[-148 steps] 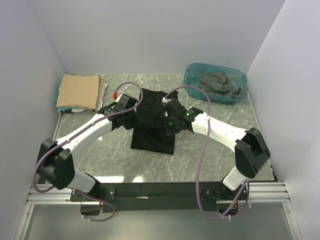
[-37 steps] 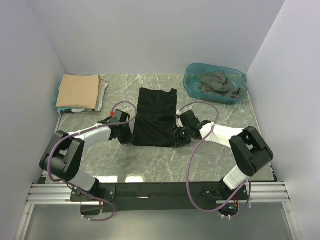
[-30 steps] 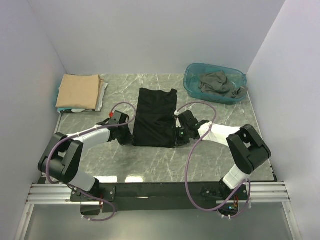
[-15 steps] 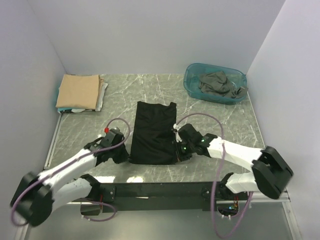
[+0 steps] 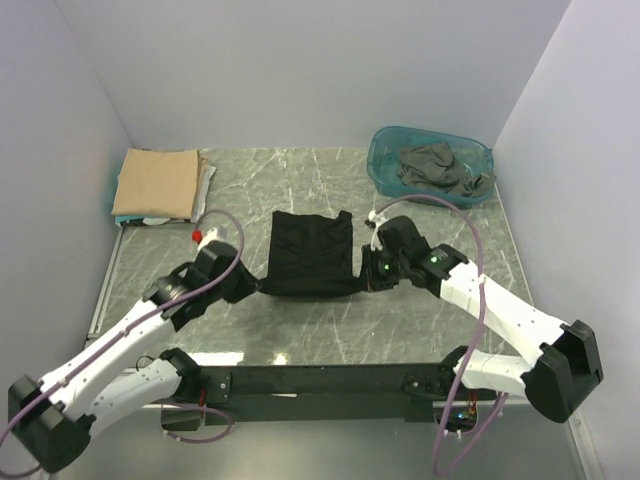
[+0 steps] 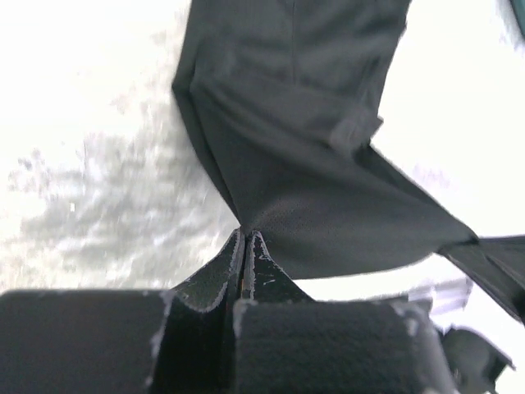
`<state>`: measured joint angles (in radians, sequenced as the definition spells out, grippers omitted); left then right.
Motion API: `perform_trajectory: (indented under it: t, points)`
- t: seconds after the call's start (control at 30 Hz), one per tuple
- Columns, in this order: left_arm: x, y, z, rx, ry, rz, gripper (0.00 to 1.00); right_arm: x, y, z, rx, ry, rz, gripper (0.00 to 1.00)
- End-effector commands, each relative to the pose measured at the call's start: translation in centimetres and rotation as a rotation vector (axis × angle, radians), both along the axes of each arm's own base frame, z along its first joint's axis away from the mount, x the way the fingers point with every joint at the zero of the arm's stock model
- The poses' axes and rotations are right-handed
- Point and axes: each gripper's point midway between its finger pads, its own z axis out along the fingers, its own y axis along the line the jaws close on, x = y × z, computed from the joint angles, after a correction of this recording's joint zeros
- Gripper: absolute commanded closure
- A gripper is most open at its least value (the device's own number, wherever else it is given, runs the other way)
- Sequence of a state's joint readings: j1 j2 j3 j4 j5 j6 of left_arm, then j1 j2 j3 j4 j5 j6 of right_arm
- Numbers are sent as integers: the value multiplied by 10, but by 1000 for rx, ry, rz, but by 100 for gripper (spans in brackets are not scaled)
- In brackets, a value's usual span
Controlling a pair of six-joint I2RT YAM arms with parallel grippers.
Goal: Fold and stack the t-shirts
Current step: Fold the tshirt
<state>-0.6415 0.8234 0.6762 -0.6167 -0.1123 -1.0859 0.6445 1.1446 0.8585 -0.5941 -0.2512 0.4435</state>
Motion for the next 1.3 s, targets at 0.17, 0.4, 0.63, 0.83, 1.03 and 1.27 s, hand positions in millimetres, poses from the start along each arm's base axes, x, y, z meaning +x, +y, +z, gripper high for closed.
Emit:
perform_trajectory:
  t: [0.17,0.4,0.63,0.83,1.03,1.27]
  points:
    - [74,10,45,136,-129,170,99,57,6,29,-15,-101,15,94]
    - [119,10,51,138,-152,177,99,95,5,42,22,-128,-23,94]
    - [154,9,64,136,-175,188,99,127,5,43,34,-99,-34,94]
    - [179,13,58,169,-152,182,99,153,3,39,37,-70,-41,94]
    - [207,7,51,164,-130,148,99,175,2,28,28,-37,-53,94]
    - [242,4,26,187,-72,118,99,196,-4,8,38,15,-72,94]
